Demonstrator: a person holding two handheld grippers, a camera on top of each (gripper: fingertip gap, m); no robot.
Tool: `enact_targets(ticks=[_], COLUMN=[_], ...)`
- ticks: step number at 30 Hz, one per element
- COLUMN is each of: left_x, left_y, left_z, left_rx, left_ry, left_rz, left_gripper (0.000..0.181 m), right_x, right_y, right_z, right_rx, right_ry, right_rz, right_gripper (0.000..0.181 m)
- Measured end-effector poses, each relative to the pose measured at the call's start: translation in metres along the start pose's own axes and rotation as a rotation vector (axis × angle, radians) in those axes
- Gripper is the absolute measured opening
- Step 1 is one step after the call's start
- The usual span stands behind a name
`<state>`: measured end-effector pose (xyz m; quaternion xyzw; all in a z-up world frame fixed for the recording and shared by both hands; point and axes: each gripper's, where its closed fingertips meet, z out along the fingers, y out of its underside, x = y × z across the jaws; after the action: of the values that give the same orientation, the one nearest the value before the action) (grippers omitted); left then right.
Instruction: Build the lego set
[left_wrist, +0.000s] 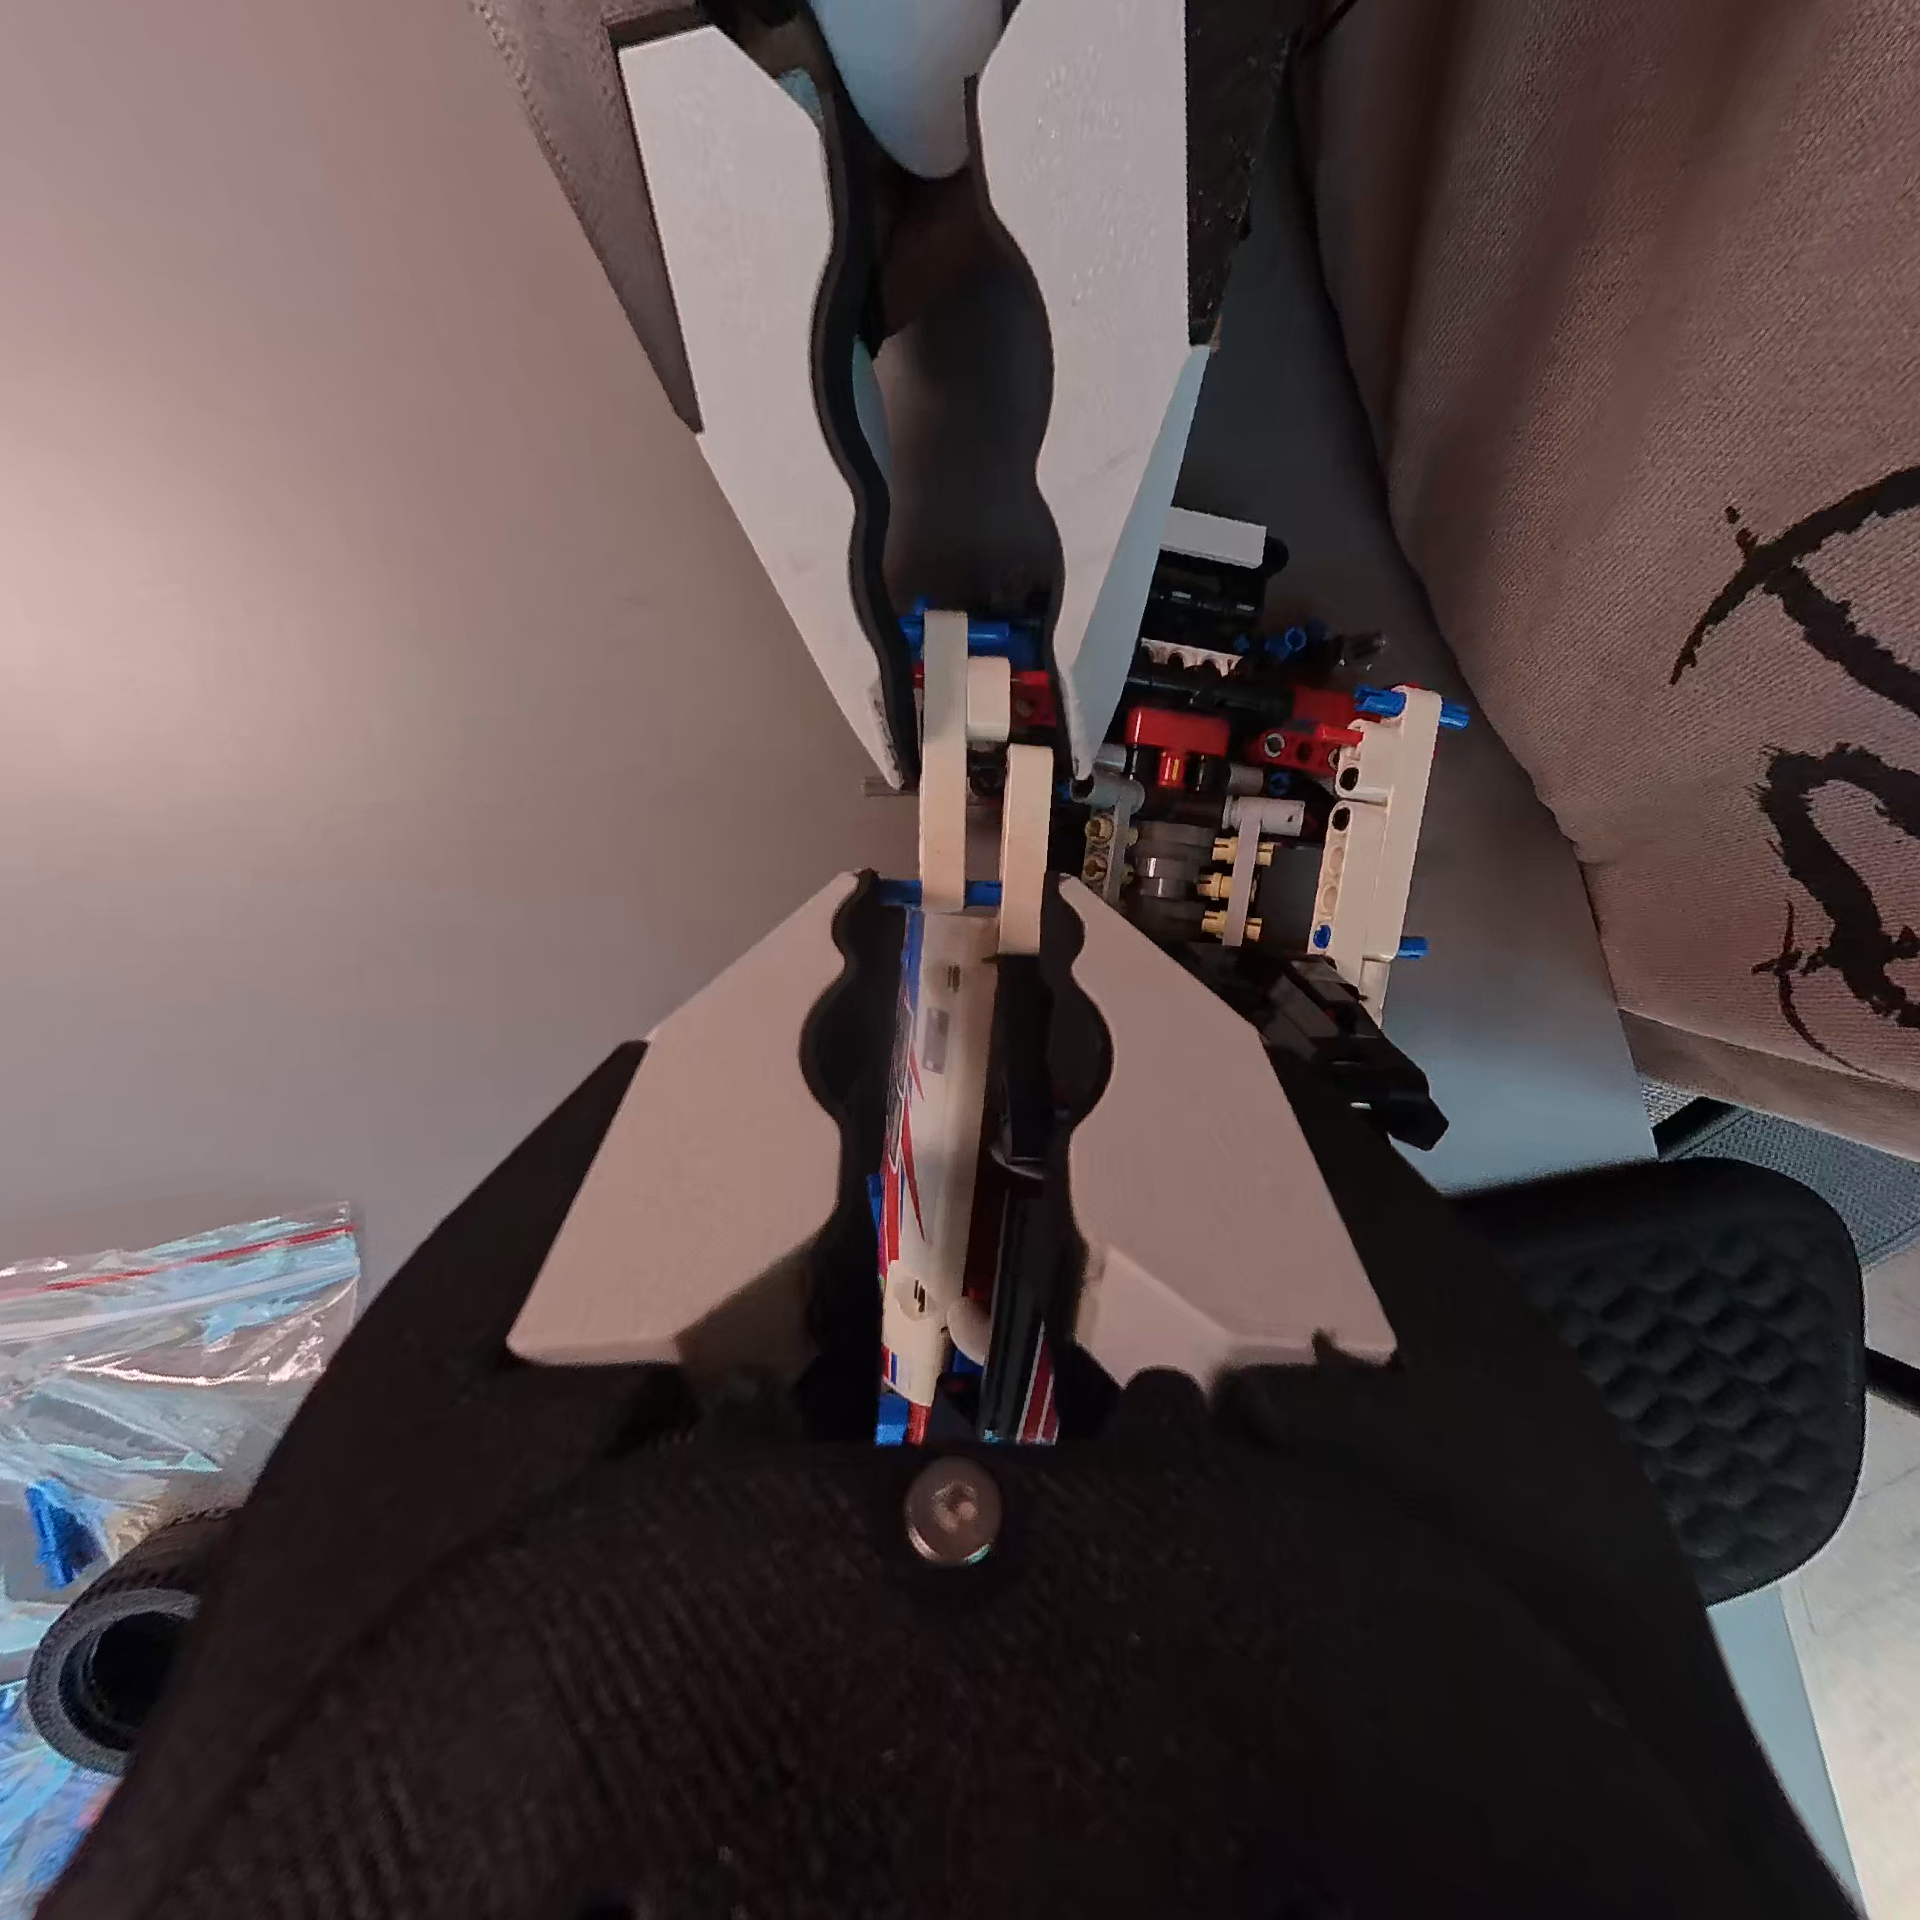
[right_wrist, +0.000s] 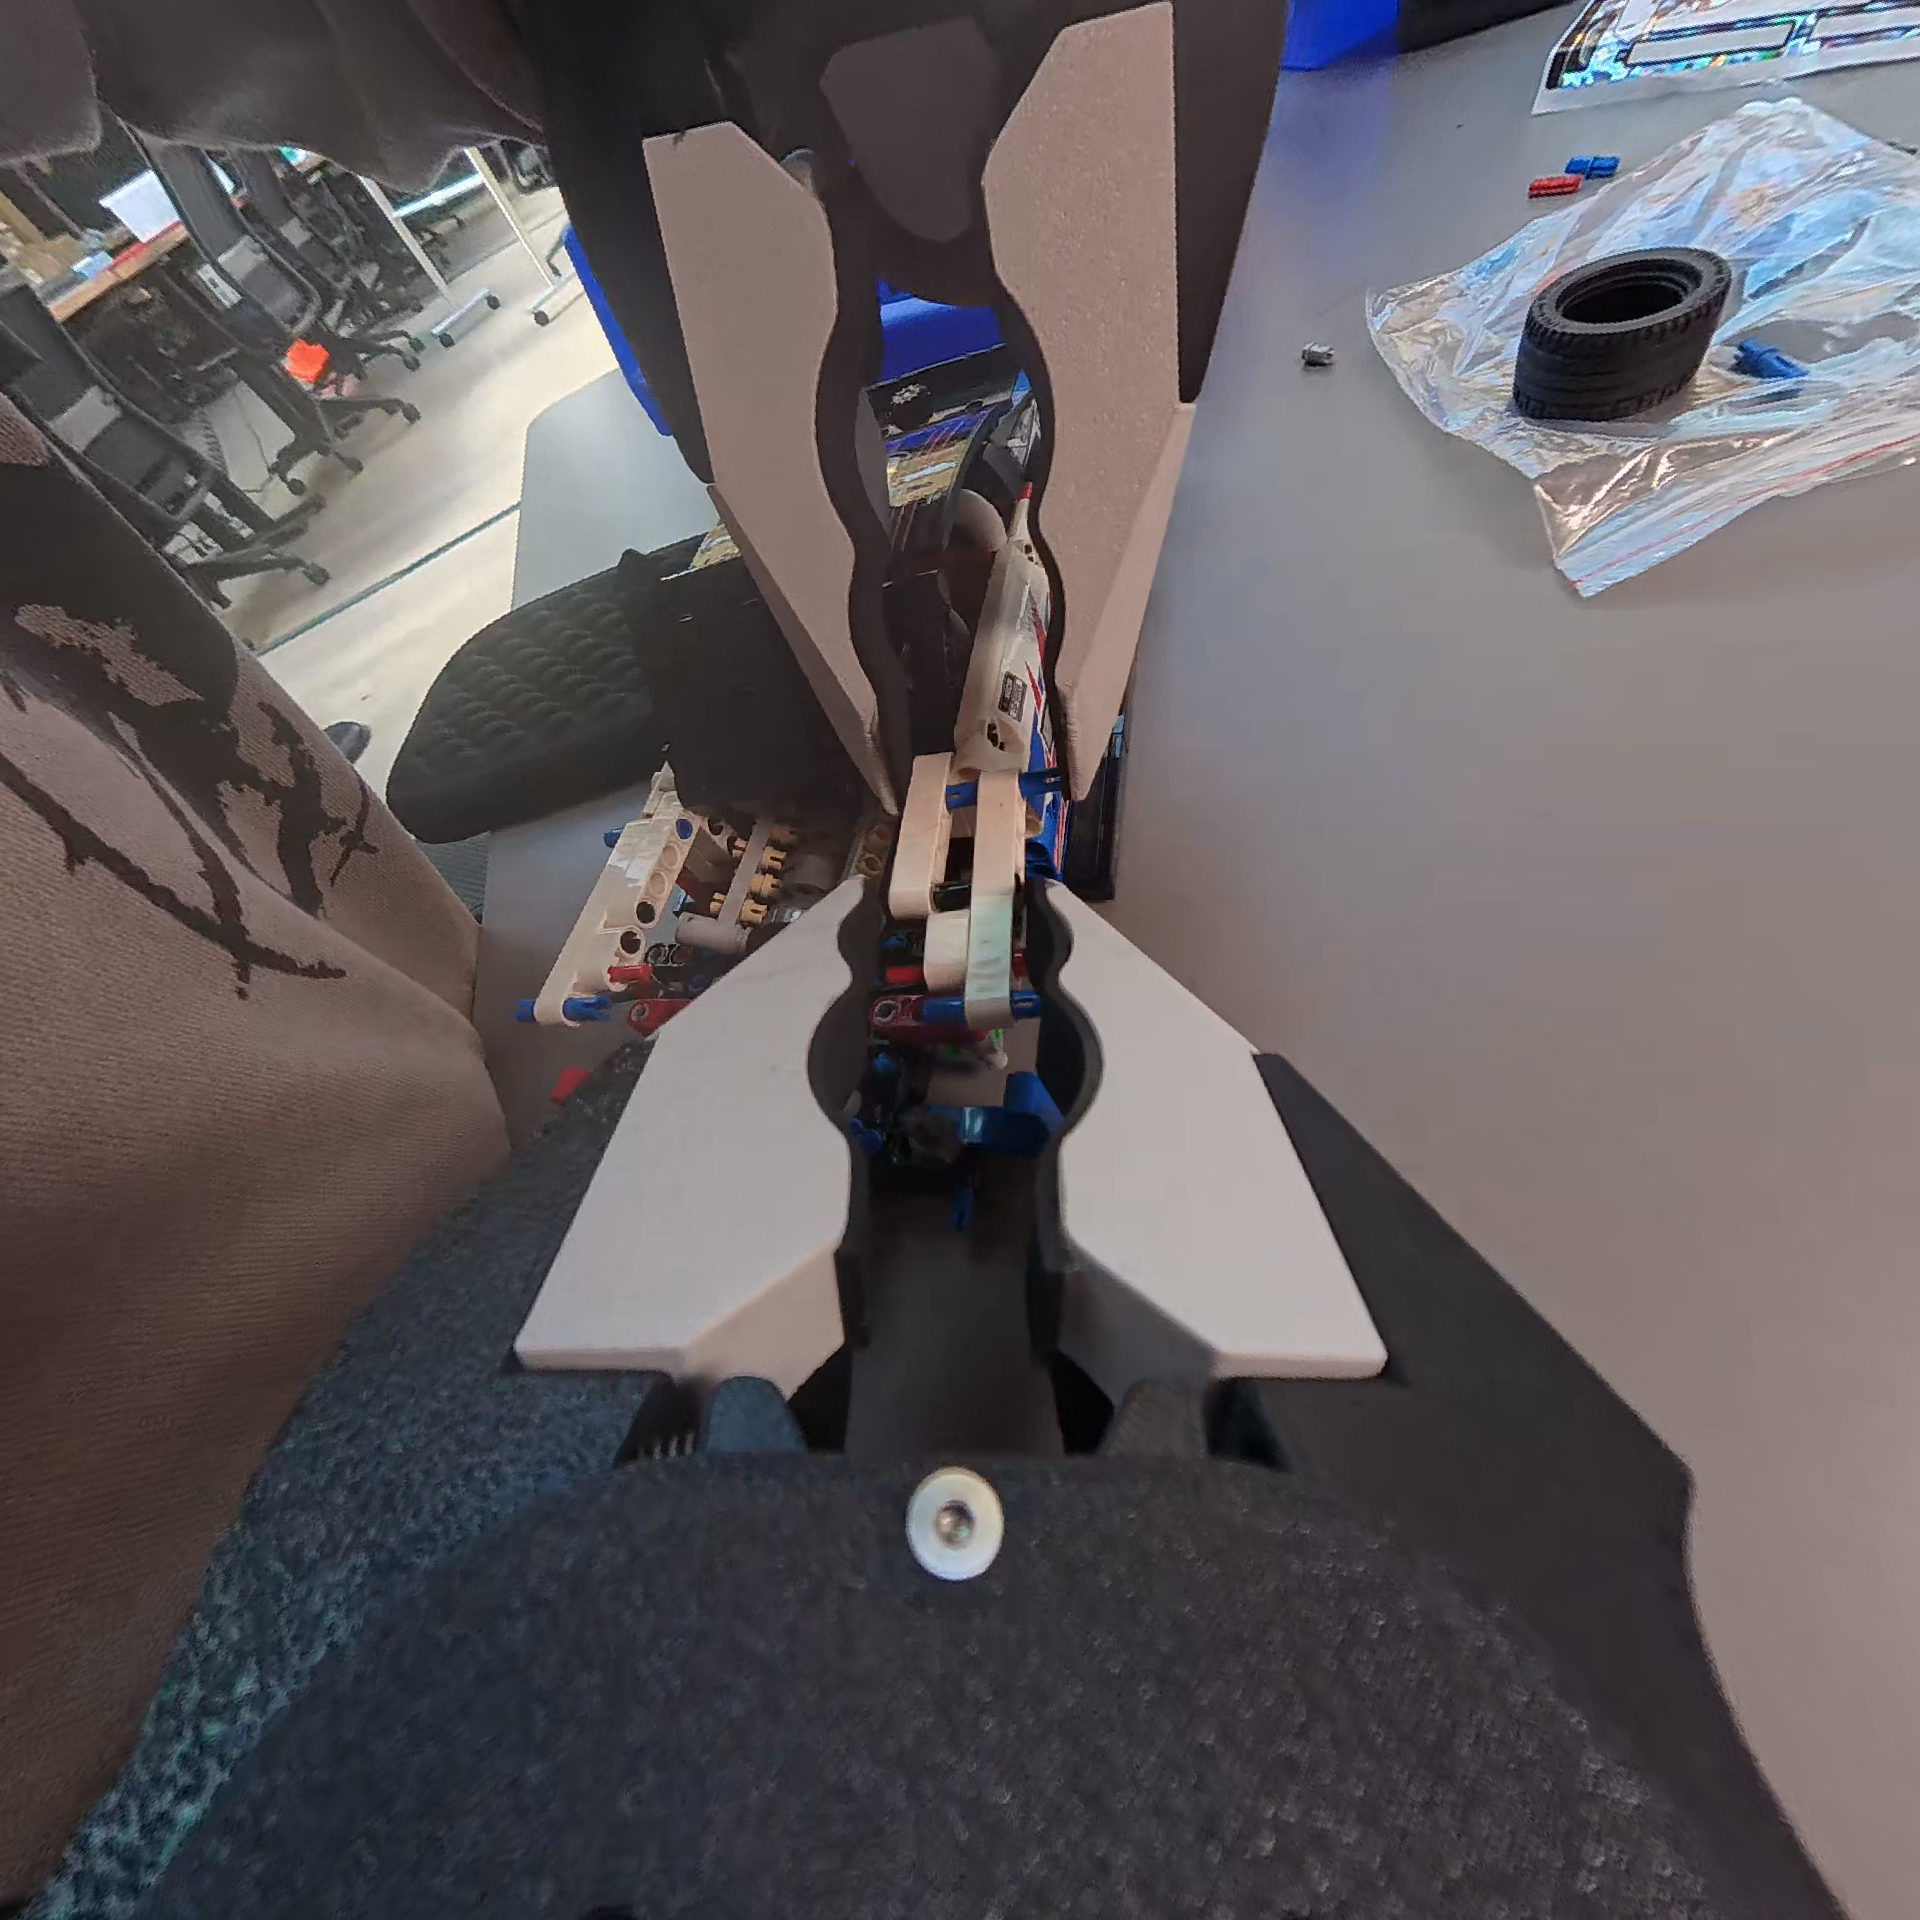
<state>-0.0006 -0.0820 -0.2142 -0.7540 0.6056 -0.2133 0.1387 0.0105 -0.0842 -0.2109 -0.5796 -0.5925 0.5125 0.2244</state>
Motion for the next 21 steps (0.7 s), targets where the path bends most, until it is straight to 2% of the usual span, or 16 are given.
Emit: enact_targets(ticks=[16,21], left_x=[0.0005,0.0025], left_y=[0.0008,0.0022], left_z=[0.0023,0.0026], left_rx=[-0.066,-0.09], left_ry=[-0.004,0.017], left_rz=[-0.007,0.009], left_gripper=[0.033,0.029], right_x=[-0.0011,-0.0016], right_y=[0.003,0.0036], right_z=[0.0005,0.0014], right_rx=[-0.022,-0.029], right_ry=[-0.019,-0.017], right_rz=[0.011,0.004], right_gripper=[0.022,0.022])
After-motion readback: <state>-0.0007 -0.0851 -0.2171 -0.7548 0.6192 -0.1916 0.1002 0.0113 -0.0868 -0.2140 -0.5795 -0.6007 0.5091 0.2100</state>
